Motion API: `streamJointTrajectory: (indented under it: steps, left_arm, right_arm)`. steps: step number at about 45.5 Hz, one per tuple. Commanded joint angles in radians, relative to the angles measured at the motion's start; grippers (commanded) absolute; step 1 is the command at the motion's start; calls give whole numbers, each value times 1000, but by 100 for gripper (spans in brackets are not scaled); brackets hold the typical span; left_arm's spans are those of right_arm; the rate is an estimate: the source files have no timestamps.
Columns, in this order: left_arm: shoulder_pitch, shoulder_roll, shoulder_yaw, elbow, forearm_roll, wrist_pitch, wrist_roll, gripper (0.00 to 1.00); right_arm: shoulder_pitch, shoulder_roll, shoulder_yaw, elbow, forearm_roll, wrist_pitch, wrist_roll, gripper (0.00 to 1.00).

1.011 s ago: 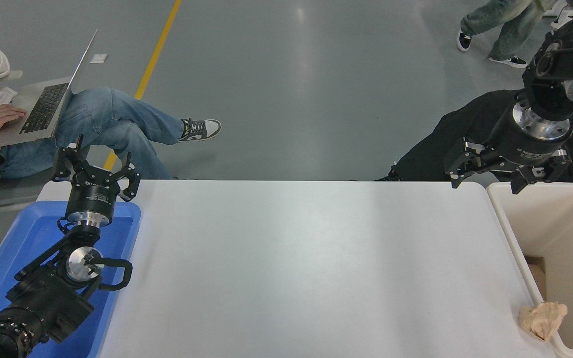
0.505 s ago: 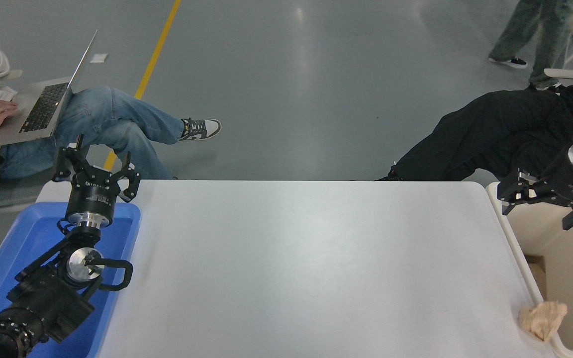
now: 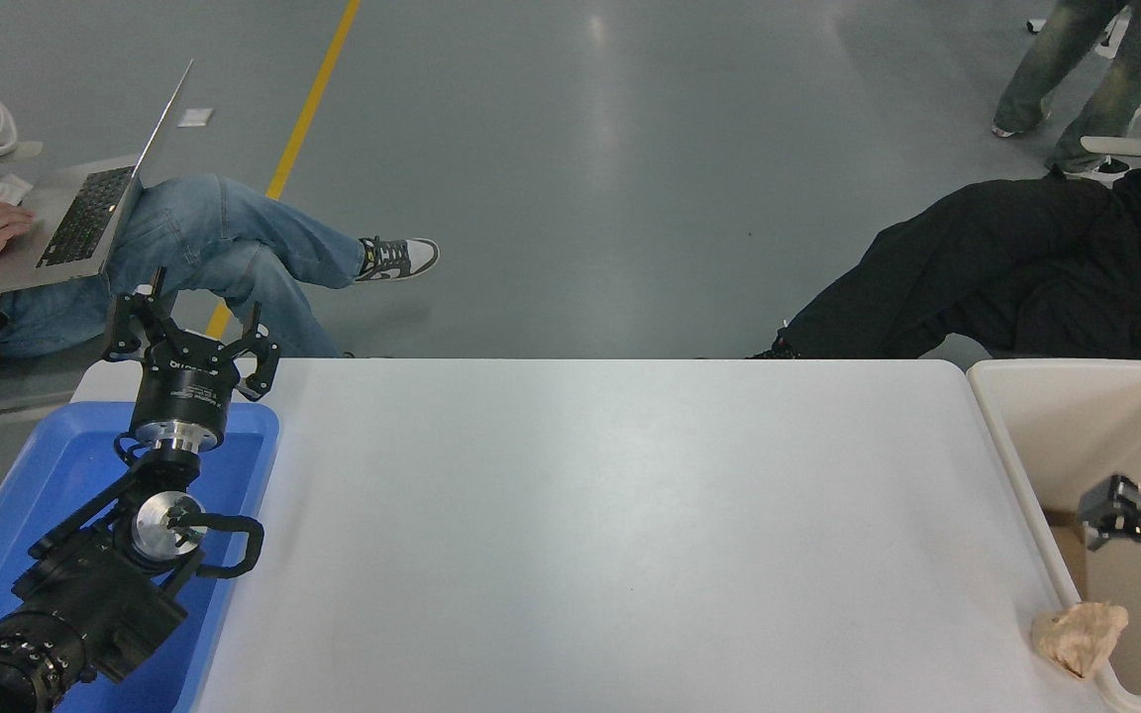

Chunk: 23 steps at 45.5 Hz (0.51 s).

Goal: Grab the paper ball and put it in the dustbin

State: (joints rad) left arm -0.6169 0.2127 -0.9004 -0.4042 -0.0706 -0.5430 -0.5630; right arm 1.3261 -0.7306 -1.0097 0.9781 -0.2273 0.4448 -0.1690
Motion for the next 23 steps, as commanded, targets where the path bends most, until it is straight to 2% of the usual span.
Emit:
streamJointTrajectory:
  steps: [1, 23]
  left_arm:
    - [0, -1, 0, -1, 0, 0, 0, 99]
    - [0, -1, 0, 1, 0, 0, 0, 99]
  right_arm:
    - [-87, -7, 99, -22, -15, -17, -3, 100]
    - [-238, 63, 218, -163, -9, -21, -3, 100]
